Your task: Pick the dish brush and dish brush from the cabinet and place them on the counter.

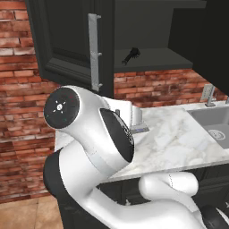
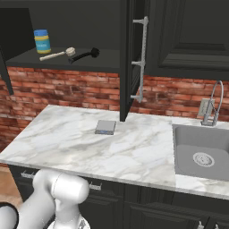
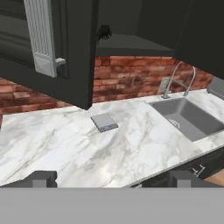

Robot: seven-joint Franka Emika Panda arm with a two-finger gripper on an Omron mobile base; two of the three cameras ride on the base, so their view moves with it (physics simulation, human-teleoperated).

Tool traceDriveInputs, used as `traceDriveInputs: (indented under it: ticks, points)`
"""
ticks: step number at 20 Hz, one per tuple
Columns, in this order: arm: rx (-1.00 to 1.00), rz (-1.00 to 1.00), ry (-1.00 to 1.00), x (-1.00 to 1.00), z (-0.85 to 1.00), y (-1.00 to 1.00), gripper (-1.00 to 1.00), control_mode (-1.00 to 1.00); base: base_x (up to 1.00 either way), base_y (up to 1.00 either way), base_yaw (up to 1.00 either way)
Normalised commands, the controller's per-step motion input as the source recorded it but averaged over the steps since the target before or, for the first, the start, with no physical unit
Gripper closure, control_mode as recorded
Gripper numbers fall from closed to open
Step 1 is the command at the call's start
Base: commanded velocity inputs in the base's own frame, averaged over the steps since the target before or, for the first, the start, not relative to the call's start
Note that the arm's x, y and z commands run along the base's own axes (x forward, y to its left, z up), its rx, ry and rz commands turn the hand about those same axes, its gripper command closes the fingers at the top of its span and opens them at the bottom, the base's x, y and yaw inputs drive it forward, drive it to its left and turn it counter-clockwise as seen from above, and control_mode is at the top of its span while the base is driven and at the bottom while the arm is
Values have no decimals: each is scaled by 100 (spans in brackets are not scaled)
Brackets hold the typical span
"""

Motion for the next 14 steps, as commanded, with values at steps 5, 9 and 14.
traceDriveInputs:
  ticks: [5, 9, 14]
  points:
    - [-1, 17, 5, -12, -40, -22, -100, -100, 0, 0, 0]
    - [-3, 20, 2, -5, -23, -18, -100, -100, 0, 0, 0]
    - [-4, 21, 2, -1, -25, -16, -100, -100, 0, 0, 0]
